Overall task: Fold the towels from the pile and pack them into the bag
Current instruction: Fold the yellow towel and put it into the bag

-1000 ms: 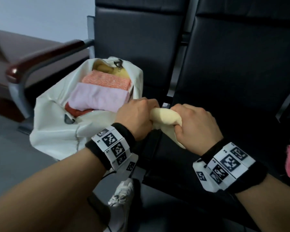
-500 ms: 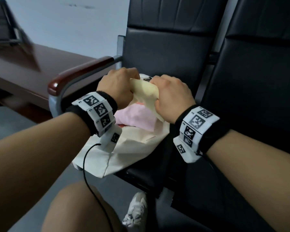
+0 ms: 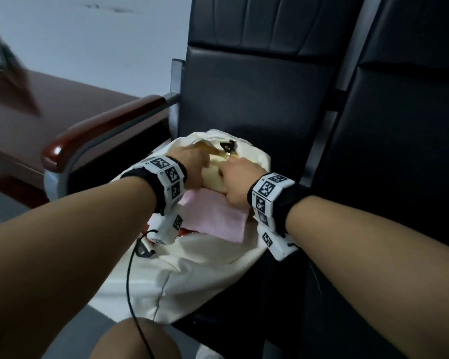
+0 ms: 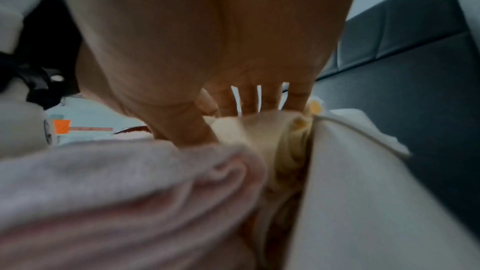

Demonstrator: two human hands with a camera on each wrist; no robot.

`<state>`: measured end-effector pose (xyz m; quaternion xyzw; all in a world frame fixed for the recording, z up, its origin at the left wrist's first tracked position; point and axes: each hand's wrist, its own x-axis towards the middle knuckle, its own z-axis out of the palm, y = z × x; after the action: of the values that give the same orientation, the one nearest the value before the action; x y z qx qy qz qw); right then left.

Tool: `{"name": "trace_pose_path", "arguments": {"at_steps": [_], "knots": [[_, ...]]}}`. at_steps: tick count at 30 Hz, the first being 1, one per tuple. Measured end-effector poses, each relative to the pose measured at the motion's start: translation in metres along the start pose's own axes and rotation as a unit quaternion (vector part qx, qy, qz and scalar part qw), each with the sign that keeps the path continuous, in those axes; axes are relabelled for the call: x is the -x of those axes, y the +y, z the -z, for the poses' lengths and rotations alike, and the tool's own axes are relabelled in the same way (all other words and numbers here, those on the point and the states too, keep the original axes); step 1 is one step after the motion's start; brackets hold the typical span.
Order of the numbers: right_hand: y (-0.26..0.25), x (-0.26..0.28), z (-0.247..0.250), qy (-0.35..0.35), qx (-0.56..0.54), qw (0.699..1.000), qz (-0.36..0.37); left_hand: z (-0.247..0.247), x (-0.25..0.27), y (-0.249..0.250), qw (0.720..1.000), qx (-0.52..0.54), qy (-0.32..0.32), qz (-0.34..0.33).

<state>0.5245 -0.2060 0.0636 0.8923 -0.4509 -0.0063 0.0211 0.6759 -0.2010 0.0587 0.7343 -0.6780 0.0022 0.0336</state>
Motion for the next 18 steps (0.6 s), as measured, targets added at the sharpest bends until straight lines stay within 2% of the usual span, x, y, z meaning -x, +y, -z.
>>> {"name": "trace_pose_path", "arguments": {"at_steps": [2,8,13,18], "knots": [[0.002,0.002,-0.011,-0.034,-0.026,0.999,0.012,-0.016,0.001,-0.001,1.000,-0.010,-0.025,0.008],[-0.001,0.006,-0.009,-0.042,-0.063,0.997,-0.005,-0.010,0.006,0.013,0.999,-0.034,-0.017,0.015],[0.004,0.028,0.008,0.016,-0.120,0.993,-0.011,0.010,0.025,0.027,1.000,0.002,0.008,0.029],[0.010,0.068,0.021,0.050,-0.111,0.992,-0.015,0.027,0.049,0.066,0.999,-0.011,0.042,-0.030]]}}
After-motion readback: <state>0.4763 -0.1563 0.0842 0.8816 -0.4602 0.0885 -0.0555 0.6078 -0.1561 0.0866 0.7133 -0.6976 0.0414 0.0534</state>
